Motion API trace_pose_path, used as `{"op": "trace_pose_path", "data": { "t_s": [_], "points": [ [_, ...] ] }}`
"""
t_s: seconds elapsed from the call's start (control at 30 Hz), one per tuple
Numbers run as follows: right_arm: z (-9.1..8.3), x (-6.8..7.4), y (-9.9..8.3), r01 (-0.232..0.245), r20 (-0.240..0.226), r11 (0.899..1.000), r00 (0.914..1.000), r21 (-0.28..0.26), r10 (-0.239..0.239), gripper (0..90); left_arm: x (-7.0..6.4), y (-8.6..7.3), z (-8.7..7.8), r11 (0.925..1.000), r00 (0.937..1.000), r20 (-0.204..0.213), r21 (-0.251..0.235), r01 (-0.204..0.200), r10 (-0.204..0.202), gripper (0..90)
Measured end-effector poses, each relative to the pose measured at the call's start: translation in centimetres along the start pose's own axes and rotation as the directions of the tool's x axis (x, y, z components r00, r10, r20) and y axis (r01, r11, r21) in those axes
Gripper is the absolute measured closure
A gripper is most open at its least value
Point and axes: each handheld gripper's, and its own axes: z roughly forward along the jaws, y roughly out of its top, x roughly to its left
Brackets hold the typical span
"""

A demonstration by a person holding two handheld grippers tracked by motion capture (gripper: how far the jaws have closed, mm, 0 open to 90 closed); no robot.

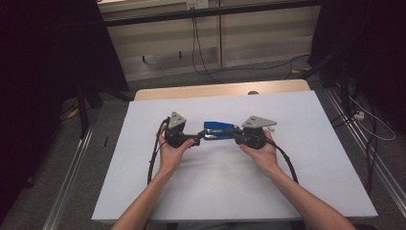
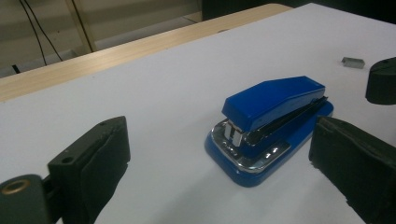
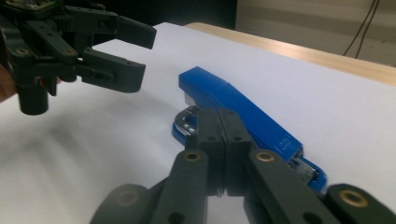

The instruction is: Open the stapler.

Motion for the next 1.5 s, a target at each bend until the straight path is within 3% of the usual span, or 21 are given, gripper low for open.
{"op": "trace_pose_path", "data": {
  "t_s": [0.07, 0.13, 0.17, 0.27, 0.3, 0.33, 0.37, 0.4, 0.43, 0.53, 0.57, 0.6, 0.67, 0.83, 0.97, 1.03, 1.5],
  "points": [
    [0.6, 0.2, 0.1, -0.005, -0.033, 1.000, 0.9994, 0.003, 0.005, 90.0, 0.1, -0.2, 0.2, 0.9997, 0.9999, 0.001, 0.016, 0.017, -0.017, 6.1],
    [0.8, 0.2, 0.1, 0.001, -0.032, 1.000, 0.9995, 0.016, -0.001, 90.0, 0.1, -0.2, 0.1, 0.9997, 0.9999, 0.002, 0.016, 0.016, -0.016, 8.5],
    [1.2, 0.4, 0.1, 0.006, -0.039, 0.999, 0.9992, 0.032, -0.004, 90.0, 0.2, -0.2, 0.1, 0.9997, 0.9998, 0.002, 0.012, 0.022, -0.022, 15.2],
    [1.6, 0.6, 0.2, 0.023, -0.038, 0.999, 0.9990, 0.048, -0.021, 90.0, 0.4, -0.1, 0.0, 0.9991, 0.9988, 0.021, -0.003, 0.043, -0.043, 22.7],
    [1.9, 0.7, 0.4, 0.030, -0.033, 0.998, 0.9991, 0.051, -0.028, 90.0, 0.5, -0.1, 0.0, 0.9989, 0.9979, 0.045, -0.003, 0.046, -0.046, 32.3],
    [1.9, 0.7, 0.4, 0.030, -0.033, 0.998, 0.9991, 0.051, -0.028, 90.0, 0.5, -0.1, 0.0, 0.9989, 0.9979, 0.045, -0.003, 0.046, -0.046, 32.6],
    [2.0, 0.7, 0.5, 0.034, -0.030, 0.998, 0.9990, 0.054, -0.033, 90.0, 0.5, -0.1, 0.1, 0.9991, 0.9982, 0.043, 0.008, 0.041, -0.042, 32.6],
    [2.2, 0.7, 0.6, 0.036, -0.024, 0.998, 0.9991, 0.059, -0.035, 90.0, 0.4, -0.1, 0.1, 0.9992, 0.9983, 0.047, 0.021, 0.034, -0.035, 39.1],
    [2.2, 0.7, 0.6, 0.036, -0.024, 0.998, 0.9991, 0.059, -0.035, 90.0, 0.3, -0.2, 0.2, 0.9987, 0.9972, 0.060, 0.025, 0.043, -0.045, 39.1],
    [2.5, 0.8, 0.7, 0.048, -0.019, 0.996, 0.9987, 0.075, -0.046, 90.0, 0.2, -0.3, 0.4, 0.9975, 0.9967, 0.065, 0.055, 0.044, -0.047, 51.4],
    [2.6, 0.8, 0.8, 0.053, -0.027, 0.995, 0.9983, 0.083, -0.051, 90.0, 0.1, -0.4, 0.5, 0.9973, 0.9962, 0.072, 0.060, 0.043, -0.048, 62.4],
    [2.6, 0.8, 0.8, 0.053, -0.027, 0.995, 0.9983, 0.083, -0.051, 90.0, 0.0, -0.4, 0.6, 0.9973, 0.9960, 0.076, 0.060, 0.042, -0.046, 62.4],
    [2.9, 0.7, 0.7, 0.042, -0.031, 0.994, 0.9988, 0.099, -0.039, 90.0, -0.1, -0.4, 0.7, 0.9978, 0.9965, 0.078, 0.062, 0.023, -0.028, 77.8],
    [3.1, 0.6, 0.4, 0.041, -0.020, 0.992, 0.9991, 0.123, -0.038, 90.0, -0.4, -0.5, 1.0, 0.9968, 0.9957, 0.087, 0.076, 0.026, -0.032, 88.2],
    [3.4, 0.4, 0.2, 0.044, -0.016, 0.989, 0.9990, 0.143, -0.043, 90.0, -0.2, -0.6, 1.2, 0.9963, 0.9961, 0.083, 0.082, 0.024, -0.031, 90.0],
    [3.5, 0.4, 0.1, 0.056, -0.011, 0.986, 0.9984, 0.157, -0.055, 90.0, 0.0, -0.7, 1.4, 0.9967, 0.9970, 0.077, 0.081, 0.003, -0.009, 90.0],
    [4.9, 0.2, -0.1, 0.070, 0.013, 0.973, 0.9971, 0.221, -0.075, 90.0, -0.4, -1.0, 2.5, 0.9907, 0.9974, 0.069, 0.135, 0.012, -0.021, 90.0]
  ]
}}
